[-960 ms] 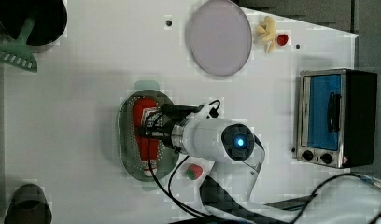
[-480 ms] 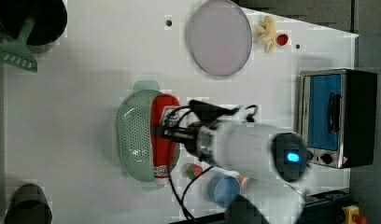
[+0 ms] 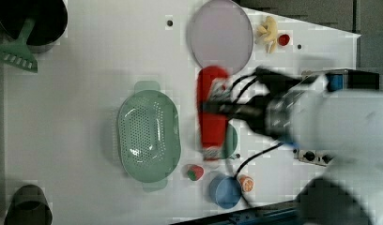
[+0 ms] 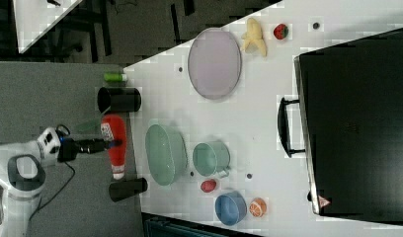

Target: Pick ketchup from strainer and place it on the table

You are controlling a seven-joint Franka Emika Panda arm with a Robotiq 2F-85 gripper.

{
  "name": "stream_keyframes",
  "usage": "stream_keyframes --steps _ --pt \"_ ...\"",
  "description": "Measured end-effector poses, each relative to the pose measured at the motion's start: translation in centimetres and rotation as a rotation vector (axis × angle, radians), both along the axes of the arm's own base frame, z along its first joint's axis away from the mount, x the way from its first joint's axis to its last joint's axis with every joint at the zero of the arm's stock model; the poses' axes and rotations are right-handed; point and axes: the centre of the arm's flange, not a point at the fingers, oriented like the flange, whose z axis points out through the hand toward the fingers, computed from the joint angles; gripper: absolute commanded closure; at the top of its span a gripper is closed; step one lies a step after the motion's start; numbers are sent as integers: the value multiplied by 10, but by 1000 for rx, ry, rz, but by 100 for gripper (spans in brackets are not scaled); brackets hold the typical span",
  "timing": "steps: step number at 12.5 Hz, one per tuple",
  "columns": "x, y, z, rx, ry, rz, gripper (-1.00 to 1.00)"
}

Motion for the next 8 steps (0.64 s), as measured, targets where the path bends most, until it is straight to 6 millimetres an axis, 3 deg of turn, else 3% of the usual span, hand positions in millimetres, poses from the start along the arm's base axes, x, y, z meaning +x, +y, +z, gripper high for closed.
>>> stream_keyframes --steps 2,5,8 --pt "37 -62 4 -15 14 -35 -19" --pt "85 -196 -15 -49 43 -112 -19" --pt "101 -330 -40 -72 94 -200 -19"
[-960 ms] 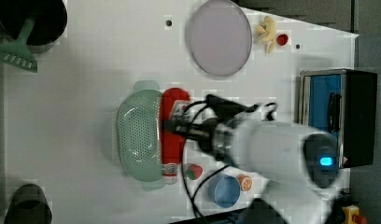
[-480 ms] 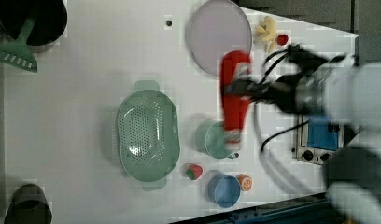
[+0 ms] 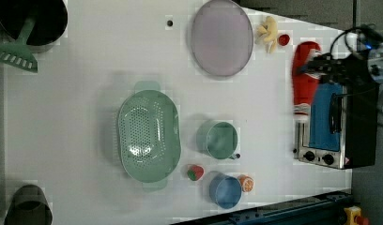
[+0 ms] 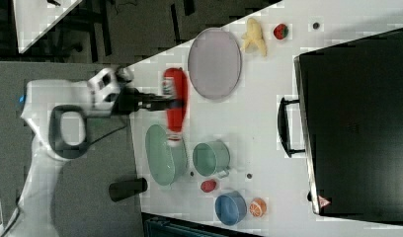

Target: Pick ketchup from strainer and place it on the table

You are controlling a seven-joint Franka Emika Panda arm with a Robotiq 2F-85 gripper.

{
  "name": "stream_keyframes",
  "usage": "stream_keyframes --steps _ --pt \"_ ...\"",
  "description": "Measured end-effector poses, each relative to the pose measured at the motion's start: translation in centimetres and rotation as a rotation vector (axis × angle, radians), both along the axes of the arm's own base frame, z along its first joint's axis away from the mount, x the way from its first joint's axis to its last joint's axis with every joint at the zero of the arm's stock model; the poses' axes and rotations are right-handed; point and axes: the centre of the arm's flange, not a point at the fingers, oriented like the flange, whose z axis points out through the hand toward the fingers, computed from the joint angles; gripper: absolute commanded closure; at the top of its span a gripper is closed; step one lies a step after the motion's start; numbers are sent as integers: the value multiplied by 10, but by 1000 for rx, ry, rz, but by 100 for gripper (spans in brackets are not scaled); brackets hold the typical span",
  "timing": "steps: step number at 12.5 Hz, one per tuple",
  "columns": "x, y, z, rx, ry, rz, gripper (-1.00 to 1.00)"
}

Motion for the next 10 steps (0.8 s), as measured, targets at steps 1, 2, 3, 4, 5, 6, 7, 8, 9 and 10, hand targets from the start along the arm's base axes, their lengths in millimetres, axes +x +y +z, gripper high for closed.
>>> stream_keyframes --steps 1,2,3,4,5,6,7,8,9,10 --pt "-1 -37 -8 -5 12 -47 -19" --pt "-6 -68 -15 -9 26 -84 -19" --pt "-14 -90 -25 -10 43 -109 -19" --pt "-21 -107 -37 -12 40 -127 -19" --pt "-28 -115 -51 -17 23 -129 -19" --pt "-36 -115 -67 -17 14 -122 -19" --pt "-43 -109 -83 -12 10 -110 -19" --pt "-50 -98 -98 -1 18 -94 -19" --pt "-56 -84 -113 10 37 -75 -19" --pt "-62 -69 -127 17 45 -47 -19"
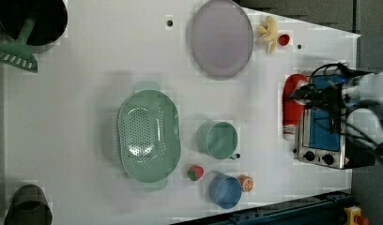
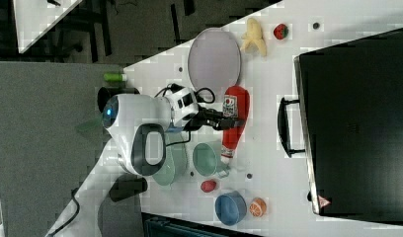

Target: Pick ketchup from strainer and place it on the table

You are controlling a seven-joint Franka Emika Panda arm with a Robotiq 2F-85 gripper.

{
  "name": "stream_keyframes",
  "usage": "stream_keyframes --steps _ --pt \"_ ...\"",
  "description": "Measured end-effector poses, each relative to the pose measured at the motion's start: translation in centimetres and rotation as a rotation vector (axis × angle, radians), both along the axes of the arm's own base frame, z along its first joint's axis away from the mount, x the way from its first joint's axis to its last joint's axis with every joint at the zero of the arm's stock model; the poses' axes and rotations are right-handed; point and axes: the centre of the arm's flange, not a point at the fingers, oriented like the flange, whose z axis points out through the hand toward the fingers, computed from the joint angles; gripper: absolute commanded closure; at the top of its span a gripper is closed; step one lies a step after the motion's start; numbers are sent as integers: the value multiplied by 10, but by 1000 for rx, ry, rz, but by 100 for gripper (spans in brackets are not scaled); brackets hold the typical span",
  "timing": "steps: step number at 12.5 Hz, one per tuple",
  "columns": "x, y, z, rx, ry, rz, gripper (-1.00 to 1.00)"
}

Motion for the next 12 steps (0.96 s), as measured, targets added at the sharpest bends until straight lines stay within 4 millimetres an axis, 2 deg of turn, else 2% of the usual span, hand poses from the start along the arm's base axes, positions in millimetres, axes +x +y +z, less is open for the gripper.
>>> stream_keyframes --steps 3,5,6,9,10,12 --pt "-22 48 -33 16 -4 88 -19" --pt "-36 67 -50 26 -21 124 -19" --pt "-39 73 -58 32 -31 136 -27" --pt "-43 75 -86 50 -68 141 -89" --pt "-44 74 -95 52 -55 140 -99" --pt "-45 66 -100 52 -47 122 -100"
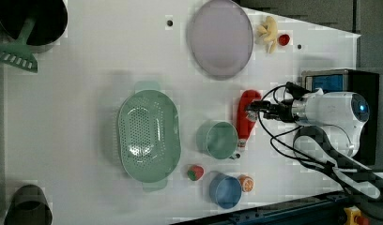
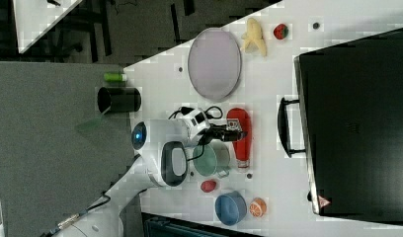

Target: Pick ketchup from strainer and place it on the table

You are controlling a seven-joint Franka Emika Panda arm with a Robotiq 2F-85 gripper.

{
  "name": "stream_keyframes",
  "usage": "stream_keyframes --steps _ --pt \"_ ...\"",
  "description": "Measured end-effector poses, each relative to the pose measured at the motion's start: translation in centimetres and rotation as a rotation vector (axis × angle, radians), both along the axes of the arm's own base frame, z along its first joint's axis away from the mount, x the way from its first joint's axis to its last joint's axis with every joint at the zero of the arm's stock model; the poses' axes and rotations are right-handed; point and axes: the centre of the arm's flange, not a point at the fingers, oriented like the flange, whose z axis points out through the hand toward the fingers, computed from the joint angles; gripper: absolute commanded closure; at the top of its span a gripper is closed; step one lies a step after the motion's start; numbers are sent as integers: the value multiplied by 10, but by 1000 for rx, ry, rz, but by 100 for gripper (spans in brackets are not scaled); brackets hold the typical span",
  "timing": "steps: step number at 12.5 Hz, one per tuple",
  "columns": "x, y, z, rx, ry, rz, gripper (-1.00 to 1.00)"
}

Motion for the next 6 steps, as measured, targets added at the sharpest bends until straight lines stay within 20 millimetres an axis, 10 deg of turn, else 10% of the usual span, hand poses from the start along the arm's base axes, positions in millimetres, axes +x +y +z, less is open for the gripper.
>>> stream_keyframes --steps 3,6 --pt "6 -14 28 -16 -29 -27 -100" --pt "43 -16 115 -51 -101 -47 -100"
